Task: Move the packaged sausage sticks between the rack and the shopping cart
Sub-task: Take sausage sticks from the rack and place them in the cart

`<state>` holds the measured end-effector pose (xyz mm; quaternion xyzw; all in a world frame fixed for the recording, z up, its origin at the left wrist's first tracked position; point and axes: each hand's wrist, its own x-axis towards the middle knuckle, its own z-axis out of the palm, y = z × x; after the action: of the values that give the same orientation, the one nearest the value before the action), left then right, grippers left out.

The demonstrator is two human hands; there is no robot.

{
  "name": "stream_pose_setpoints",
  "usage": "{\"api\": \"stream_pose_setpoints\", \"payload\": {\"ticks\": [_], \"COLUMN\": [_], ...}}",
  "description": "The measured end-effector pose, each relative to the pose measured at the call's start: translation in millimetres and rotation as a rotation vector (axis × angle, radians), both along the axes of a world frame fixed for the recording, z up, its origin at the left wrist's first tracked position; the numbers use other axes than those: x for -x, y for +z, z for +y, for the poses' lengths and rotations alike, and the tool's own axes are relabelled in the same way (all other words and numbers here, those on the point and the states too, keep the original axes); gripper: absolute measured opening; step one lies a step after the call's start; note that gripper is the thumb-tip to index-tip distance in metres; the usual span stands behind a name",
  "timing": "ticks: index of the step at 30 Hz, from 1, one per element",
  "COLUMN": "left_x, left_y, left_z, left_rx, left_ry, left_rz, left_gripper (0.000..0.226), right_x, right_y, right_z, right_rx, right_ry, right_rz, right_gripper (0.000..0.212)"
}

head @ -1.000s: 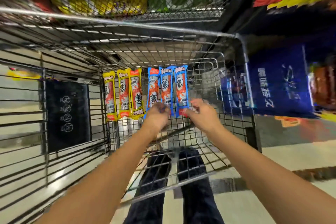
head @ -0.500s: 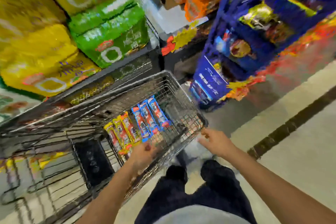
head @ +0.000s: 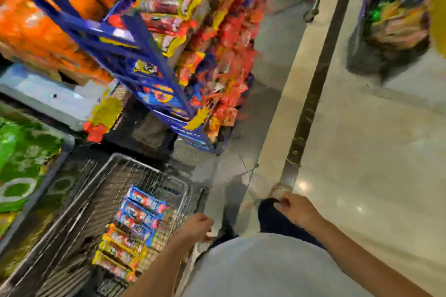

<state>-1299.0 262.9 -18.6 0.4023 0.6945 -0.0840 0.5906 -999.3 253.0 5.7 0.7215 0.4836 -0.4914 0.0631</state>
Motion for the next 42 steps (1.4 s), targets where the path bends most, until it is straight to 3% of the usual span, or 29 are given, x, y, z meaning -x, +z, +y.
{"api": "stream_pose_setpoints", "payload": {"ticks": [4,6,13,16,19,22,25,27,35,42], "left_x": [-91,-132,-260,-283,-294,-308,-324,-341,-478,-515], "left_y": [0,-11,16,20,12,3,-11,-21,8,51], "left_z": [57,87,166,190,211,232,264,291,453,523], "left_rx": [-0.014,-0.051,-0.185,-0.226,-0.210,-0.165,-0.132,-0.112,-0.175,-0.337], "left_ry": [-0.050,-0.045,-0.072,-0.119,-0.092,0.041,0.235,0.248,0.246,0.263], "left_rz": [-0.049,-0.079,-0.132,-0.108,-0.097,-0.075,-0.012,-0.002,-0.136,-0.179], "left_gripper": [0.019,0.023,0.015,0.027,0.020,0.010,0.013,0.016,0.026,0.017], "right_x": [-84,-124,-235,-262,-278,-291,-310,-329,-439,-483], "right_y": [-10,-19,-2,7,6,3,0,0,27,29], "right_z": [-7,2,79,123,162,200,247,278,411,496], "right_rx": [0.065,0.059,-0.057,-0.127,-0.128,-0.089,-0.076,-0.072,-0.141,-0.193], "right_ry": [-0.192,-0.318,-0.461,-0.426,-0.336,-0.189,-0.083,-0.060,-0.213,-0.376], "right_rz": [-0.022,-0.012,0.031,0.059,0.088,0.069,0.063,0.065,0.090,0.121], "right_gripper": [0.021,0.026,0.024,0.015,0.014,0.025,0.032,0.033,0.025,0.011]}}
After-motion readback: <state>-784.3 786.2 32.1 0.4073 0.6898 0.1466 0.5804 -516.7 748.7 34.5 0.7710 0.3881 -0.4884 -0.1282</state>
